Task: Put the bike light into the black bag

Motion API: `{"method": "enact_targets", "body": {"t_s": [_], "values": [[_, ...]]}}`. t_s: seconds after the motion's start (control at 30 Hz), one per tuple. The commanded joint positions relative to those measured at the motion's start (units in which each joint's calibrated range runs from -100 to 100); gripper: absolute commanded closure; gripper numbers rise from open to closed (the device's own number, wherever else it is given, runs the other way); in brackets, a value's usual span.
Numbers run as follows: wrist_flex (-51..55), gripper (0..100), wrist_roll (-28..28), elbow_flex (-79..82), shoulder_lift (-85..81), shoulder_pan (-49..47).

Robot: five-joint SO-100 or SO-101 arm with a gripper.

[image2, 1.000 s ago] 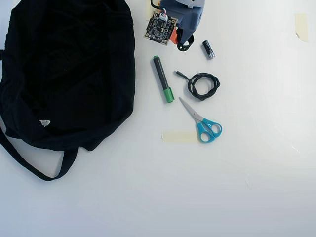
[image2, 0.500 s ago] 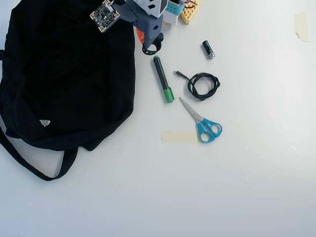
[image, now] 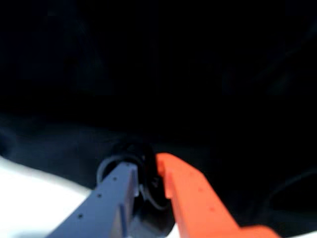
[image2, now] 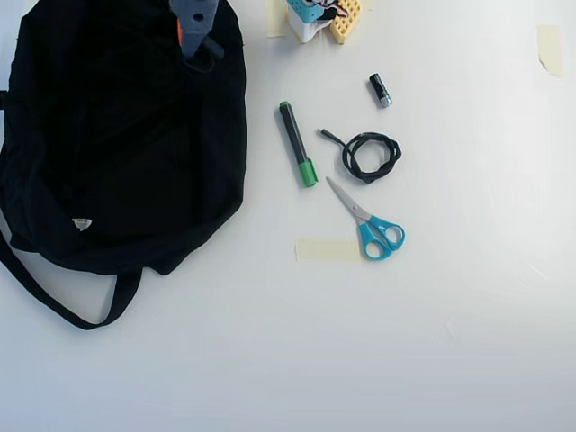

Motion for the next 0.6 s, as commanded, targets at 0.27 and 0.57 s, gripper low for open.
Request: {"method": "enact_targets", "body": {"t_s": [0.27, 0.57], "values": [[-20.1, 98, 8.0, -8.7, 25.2, 13.9], [-8.9, 77, 8.3, -23.5, 33.7, 10.4]]}}
